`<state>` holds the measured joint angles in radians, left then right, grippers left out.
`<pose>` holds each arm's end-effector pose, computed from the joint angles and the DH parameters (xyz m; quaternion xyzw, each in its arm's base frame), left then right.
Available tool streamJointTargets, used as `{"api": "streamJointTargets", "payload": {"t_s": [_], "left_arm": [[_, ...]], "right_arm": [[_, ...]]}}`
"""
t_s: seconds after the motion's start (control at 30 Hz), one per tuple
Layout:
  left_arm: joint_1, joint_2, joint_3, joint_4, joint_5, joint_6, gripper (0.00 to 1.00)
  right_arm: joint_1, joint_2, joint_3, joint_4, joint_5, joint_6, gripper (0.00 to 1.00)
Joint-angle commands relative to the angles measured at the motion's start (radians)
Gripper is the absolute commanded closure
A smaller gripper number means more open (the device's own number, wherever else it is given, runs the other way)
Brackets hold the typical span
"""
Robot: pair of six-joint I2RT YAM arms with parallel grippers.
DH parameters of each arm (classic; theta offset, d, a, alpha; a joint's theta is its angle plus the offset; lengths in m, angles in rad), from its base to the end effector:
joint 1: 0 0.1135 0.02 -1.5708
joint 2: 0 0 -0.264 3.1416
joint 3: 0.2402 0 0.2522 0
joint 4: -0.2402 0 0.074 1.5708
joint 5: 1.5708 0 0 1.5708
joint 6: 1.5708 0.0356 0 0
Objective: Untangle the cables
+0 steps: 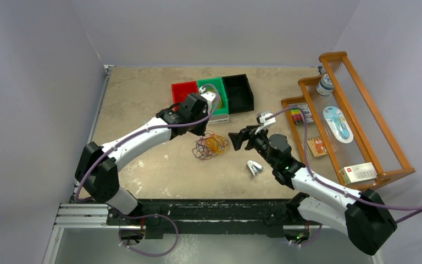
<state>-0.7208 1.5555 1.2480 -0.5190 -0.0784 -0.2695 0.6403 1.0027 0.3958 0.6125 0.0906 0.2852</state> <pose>0.2586 -0.2235 0.2800 0.1944 0.9104 -0.1405 0.3370 0.1806 0.1306 0.2462 -0.0928 0.6990 0.2876 0.6481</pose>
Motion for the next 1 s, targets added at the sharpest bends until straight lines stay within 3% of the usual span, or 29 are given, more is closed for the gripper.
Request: {"api": "streamJointTargets", "payload": {"t_s": [0.0,0.5,0.97], "left_arm": [[-0.003,-0.051,0.044,0.027,0.033,-0.003,1.00],[-0.030,-0.087,0.018,0.042,0.066,-0.020,1.00],[-0.099,-0.085,0.037,0.056,-0.077,-0.107,1.00]], "right_arm": [[-0.003,-0.026,-0.027,0.119,0.059,0.017,0.10],[-0.003,-0.069,-0.055,0.130,0.059,-0.004,0.09],[-0.003,-0.109,-0.075,0.129,0.028,-0.015,0.09]]}}
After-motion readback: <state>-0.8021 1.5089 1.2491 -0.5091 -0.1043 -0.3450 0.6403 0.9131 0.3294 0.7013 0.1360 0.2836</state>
